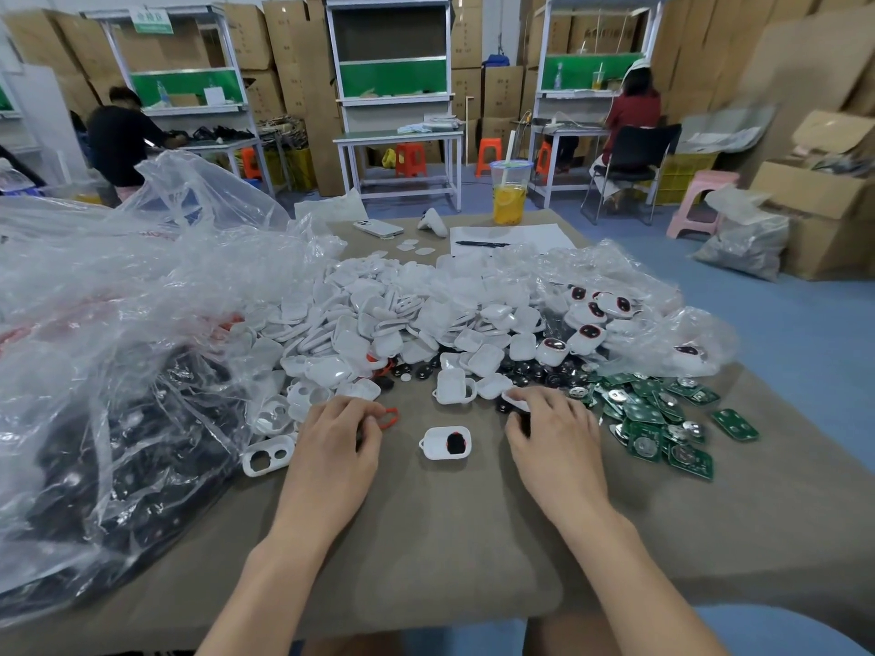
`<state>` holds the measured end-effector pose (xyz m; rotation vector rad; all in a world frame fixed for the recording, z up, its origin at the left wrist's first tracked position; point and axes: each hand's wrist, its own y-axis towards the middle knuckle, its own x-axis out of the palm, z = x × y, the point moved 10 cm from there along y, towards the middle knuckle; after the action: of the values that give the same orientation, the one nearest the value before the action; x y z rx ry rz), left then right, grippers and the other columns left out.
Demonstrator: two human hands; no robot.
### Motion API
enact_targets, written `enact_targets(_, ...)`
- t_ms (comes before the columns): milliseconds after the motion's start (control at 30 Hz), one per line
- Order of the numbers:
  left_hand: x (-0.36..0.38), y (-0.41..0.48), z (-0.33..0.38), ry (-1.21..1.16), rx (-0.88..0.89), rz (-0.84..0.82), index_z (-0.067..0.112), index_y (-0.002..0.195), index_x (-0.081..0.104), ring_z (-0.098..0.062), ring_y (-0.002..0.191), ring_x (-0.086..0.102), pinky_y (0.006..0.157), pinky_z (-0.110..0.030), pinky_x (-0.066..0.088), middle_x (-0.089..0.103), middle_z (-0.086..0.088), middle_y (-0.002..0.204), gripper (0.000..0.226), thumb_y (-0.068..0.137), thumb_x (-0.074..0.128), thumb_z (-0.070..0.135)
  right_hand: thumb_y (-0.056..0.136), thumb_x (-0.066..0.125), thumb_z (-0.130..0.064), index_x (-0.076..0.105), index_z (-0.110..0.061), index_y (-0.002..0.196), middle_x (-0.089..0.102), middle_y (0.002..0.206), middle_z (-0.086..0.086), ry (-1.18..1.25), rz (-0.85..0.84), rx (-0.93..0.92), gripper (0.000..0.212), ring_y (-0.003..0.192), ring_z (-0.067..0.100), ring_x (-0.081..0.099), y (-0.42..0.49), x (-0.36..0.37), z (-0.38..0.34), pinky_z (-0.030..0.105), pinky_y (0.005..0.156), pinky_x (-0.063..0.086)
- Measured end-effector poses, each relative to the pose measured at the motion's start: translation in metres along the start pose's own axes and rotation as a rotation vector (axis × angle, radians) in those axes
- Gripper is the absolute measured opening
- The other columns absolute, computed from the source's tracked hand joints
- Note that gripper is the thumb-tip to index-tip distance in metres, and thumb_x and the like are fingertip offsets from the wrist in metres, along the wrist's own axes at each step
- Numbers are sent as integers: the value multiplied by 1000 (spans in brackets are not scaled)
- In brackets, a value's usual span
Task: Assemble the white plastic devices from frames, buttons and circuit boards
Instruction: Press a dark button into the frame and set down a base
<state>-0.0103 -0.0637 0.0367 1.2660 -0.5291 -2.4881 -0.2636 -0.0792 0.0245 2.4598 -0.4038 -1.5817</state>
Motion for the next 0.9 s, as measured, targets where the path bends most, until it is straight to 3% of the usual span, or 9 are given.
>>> enact_targets(267, 0, 0, 0, -10, -10, -7, 26, 98, 70, -11, 103, 48, 94, -29, 41, 62, 15, 103, 20, 97, 55, 13, 101, 48, -35, 60, -22, 132, 57, 137, 2, 60, 78, 3, 36, 127, 24, 45, 0, -10, -4, 40, 112, 30)
enact_targets(467, 1, 1, 0, 3, -15, -17, 25, 98, 70, -11, 103, 48, 93, -27, 38, 62, 15, 104, 20, 98, 54, 14, 98, 51, -21, 57, -18, 134, 57, 136, 4, 171, 146, -51, 37, 130, 24, 44, 17, -19, -12, 37, 111, 31)
enact_targets(667, 5, 3, 0, 39, -25, -47, 23, 99, 72, -17, 103, 52, 95, -36, 43, 63, 11, 106, 20, 98, 54, 14, 101, 47, -17, 49, -16, 143, 50, 144, 12, 158, 33, -86, 42, 133, 30, 40, 92, -10, -30, 39, 111, 30)
enact_targets(900, 6, 3, 2, 89, -25, -54, 25, 98, 72, -18, 102, 52, 94, -39, 43, 62, 12, 105, 19, 97, 55, 15, 104, 45, -27, 23, -18, 156, 40, 150, 17, -91, -173, -87, 57, 136, 36, 38, 151, 21, -38, 44, 106, 34)
